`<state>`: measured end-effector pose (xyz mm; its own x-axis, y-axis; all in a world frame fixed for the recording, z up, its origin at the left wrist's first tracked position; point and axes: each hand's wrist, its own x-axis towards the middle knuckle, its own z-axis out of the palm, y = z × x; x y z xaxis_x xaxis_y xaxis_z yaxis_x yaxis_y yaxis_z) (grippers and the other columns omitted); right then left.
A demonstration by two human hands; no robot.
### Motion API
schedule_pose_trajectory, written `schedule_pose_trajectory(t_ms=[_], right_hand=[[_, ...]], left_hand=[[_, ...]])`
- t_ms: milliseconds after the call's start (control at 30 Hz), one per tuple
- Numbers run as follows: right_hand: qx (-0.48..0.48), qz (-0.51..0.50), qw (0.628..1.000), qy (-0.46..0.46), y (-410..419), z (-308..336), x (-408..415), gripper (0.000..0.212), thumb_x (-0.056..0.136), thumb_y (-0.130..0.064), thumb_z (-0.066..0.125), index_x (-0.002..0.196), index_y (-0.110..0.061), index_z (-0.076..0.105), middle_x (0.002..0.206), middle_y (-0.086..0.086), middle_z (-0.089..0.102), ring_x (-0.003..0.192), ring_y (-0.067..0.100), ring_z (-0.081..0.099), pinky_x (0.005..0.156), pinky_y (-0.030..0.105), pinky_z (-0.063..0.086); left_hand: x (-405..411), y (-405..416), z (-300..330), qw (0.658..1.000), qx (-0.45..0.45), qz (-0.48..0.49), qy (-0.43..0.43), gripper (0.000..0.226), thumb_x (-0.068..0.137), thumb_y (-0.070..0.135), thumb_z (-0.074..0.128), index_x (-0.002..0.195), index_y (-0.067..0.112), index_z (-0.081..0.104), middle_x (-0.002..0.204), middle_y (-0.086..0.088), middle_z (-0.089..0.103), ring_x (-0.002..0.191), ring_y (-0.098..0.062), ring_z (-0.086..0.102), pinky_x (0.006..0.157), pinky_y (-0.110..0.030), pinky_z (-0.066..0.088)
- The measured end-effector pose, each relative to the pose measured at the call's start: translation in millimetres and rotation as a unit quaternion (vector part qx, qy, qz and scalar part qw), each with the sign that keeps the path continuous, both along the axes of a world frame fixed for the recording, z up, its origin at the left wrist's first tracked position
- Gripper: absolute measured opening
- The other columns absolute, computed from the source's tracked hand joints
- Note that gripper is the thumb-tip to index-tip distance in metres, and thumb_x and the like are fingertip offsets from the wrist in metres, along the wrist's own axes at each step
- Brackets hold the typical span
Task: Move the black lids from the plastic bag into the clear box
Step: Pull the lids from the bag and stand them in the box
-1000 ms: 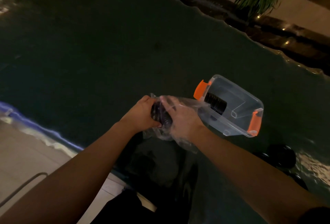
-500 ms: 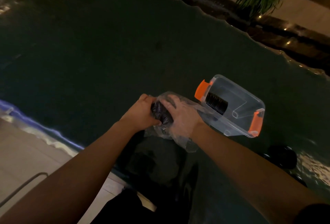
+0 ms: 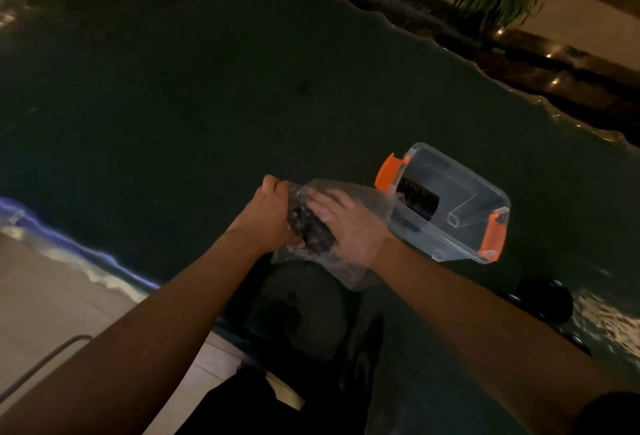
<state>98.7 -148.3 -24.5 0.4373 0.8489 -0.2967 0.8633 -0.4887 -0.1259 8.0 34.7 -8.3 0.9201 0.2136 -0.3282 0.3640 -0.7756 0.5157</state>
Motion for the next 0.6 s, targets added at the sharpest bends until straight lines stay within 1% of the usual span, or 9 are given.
schedule_pose_trajectory(t_ms=[100,167,267,333,400,433,500,533,600], right_hand=[[-0.011,0.031,0.999,-0.002,-3.6,0.2,1.1,0.095,0.086,-0.043,0.069,0.16,-0.014,0.017,0.166,0.007,0.021,0.152,0.03,0.015,0.122,0.046,0.023],[-0.03,0.021,0.999,0.001,-7.5,3.3,2.3,0.107,0.08,-0.05,0.074,0.16,-0.018,0.011,0.164,0.008,0.021,0.149,0.031,0.016,0.122,0.047,0.021],[-0.036,0.012,0.999,0.014,-17.2,10.4,1.2,0.111,0.077,-0.054,0.074,0.16,-0.025,0.007,0.16,0.011,0.021,0.146,0.033,0.02,0.115,0.05,0.03],[-0.02,0.019,0.999,-0.021,-21.9,14.3,-3.4,0.104,0.078,-0.056,0.07,0.159,-0.02,0.016,0.159,0.014,0.026,0.144,0.034,0.027,0.116,0.048,0.029],[-0.01,0.035,0.998,-0.059,-22.6,14.6,-7.8,0.095,0.084,-0.053,0.064,0.158,-0.012,0.021,0.16,0.017,0.027,0.146,0.031,0.027,0.12,0.042,0.02],[-0.016,0.038,0.997,-0.064,-24.7,14.2,-9.7,0.093,0.087,-0.049,0.063,0.159,-0.009,0.019,0.162,0.016,0.023,0.148,0.029,0.023,0.122,0.038,0.014],[-0.033,0.034,0.998,-0.032,-33.0,16.2,-12.5,0.097,0.087,-0.034,0.069,0.16,-0.009,0.01,0.166,0.012,0.012,0.151,0.024,0.015,0.123,0.032,0.007],[-0.034,0.032,0.999,-0.01,-38.3,18.5,-13.6,0.1,0.085,-0.025,0.073,0.16,-0.01,0.009,0.166,0.01,0.01,0.151,0.024,0.015,0.124,0.032,0.011],[-0.023,0.018,0.999,0.017,-49.2,23.3,-18.0,0.102,0.083,-0.015,0.077,0.16,-0.014,0.01,0.165,0.007,0.012,0.149,0.023,0.022,0.119,0.036,0.032]], left_hand=[[-0.1,0.0,2.0,1.0,0.017,0.002,-0.004,0.106,0.06,0.038,0.095,0.144,0.012,0.036,0.136,-0.009,0.034,0.126,-0.027,0.045,0.11,-0.043,0.042],[0.3,-1.2,1.4,0.999,0.047,0.002,0.005,0.103,0.067,0.035,0.092,0.146,0.008,0.032,0.138,-0.013,0.032,0.127,-0.03,0.044,0.11,-0.043,0.043],[0.2,-3.1,0.7,0.986,0.165,-0.017,0.029,0.108,0.071,0.045,0.086,0.152,0.011,0.024,0.146,-0.016,0.025,0.132,-0.036,0.037,0.104,-0.05,0.047],[0.6,-6.5,0.0,0.975,0.206,-0.087,-0.005,0.112,0.072,0.056,0.08,0.157,0.024,0.014,0.16,-0.013,0.01,0.146,-0.04,0.018,0.107,-0.061,0.038],[0.8,-9.9,-4.3,0.952,0.207,-0.22,-0.048,0.114,0.074,0.058,0.075,0.16,0.031,0.007,0.169,-0.003,-0.001,0.154,-0.031,0.003,0.113,-0.064,0.027],[2.1,-12.7,-6.0,0.942,0.198,-0.267,-0.051,0.114,0.075,0.058,0.074,0.161,0.029,0.005,0.17,0.0,0.002,0.154,-0.027,0.006,0.114,-0.061,0.027],[5.5,-17.5,-8.2,0.941,0.176,-0.286,-0.023,0.103,0.082,0.053,0.069,0.16,0.026,0.007,0.167,-0.002,0.02,0.148,-0.027,0.028,0.11,-0.053,0.036],[7.0,-19.6,-9.2,0.944,0.17,-0.281,-0.012,0.092,0.087,0.049,0.064,0.159,0.025,0.011,0.161,-0.005,0.031,0.141,-0.028,0.039,0.105,-0.05,0.04],[9.4,-24.3,-9.4,0.938,0.185,-0.293,-0.002,0.067,0.095,0.038,0.056,0.153,0.023,0.026,0.145,-0.008,0.047,0.128,-0.029,0.05,0.098,-0.045,0.044]])
